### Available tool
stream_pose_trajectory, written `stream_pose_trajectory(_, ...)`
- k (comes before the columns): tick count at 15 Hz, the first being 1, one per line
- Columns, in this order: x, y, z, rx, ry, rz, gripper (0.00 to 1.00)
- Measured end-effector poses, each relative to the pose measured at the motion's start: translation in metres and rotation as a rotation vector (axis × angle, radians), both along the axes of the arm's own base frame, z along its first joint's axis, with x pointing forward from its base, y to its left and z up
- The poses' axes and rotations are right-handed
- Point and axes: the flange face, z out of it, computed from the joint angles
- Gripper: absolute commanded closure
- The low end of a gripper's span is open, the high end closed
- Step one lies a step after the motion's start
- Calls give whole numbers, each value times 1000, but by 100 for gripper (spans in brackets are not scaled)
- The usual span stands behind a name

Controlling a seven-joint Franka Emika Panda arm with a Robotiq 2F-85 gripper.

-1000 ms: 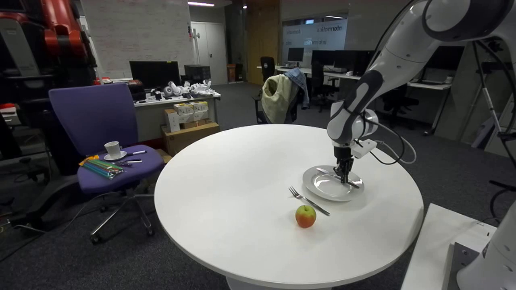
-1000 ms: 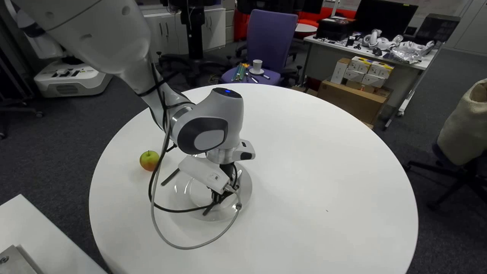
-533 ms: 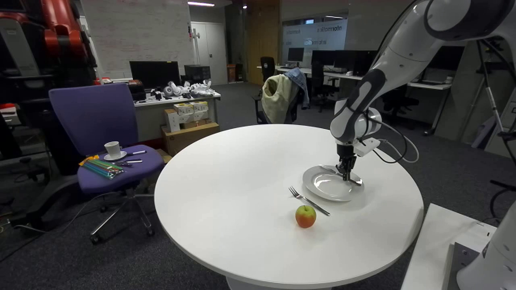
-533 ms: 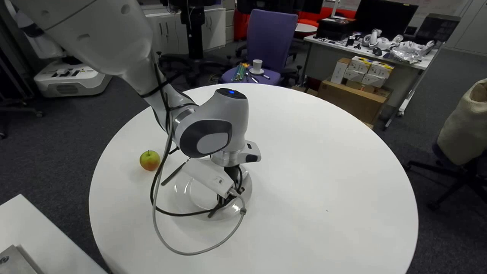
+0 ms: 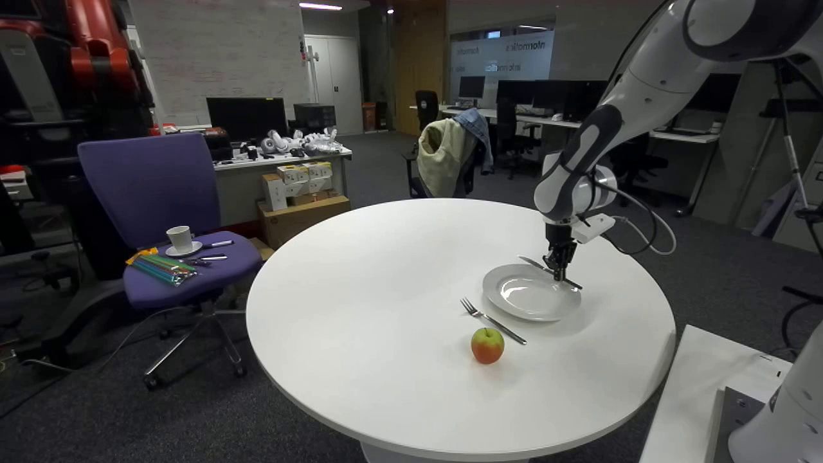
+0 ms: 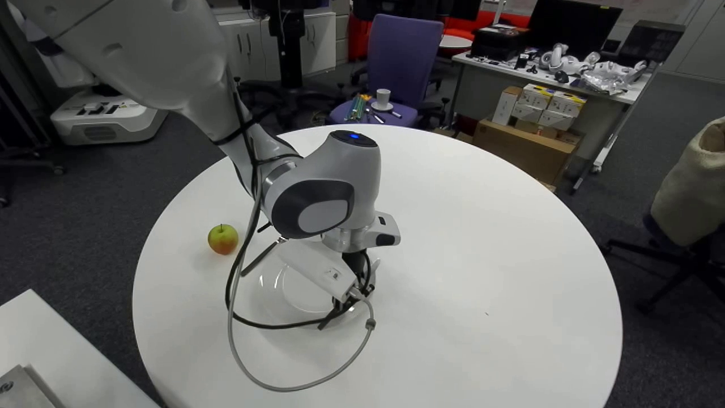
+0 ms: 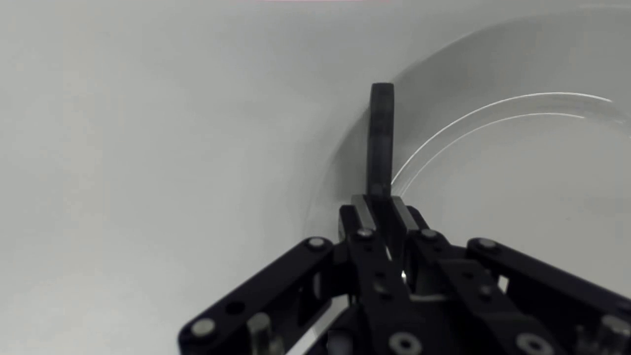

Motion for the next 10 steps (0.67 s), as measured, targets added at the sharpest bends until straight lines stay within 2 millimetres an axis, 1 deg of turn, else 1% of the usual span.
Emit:
stream_pose_trajectory(5,-6,-18,15,-22,-19,-31,97)
stream_pose_trajectory(10,-14,-33,17,-31,-18,-61,97)
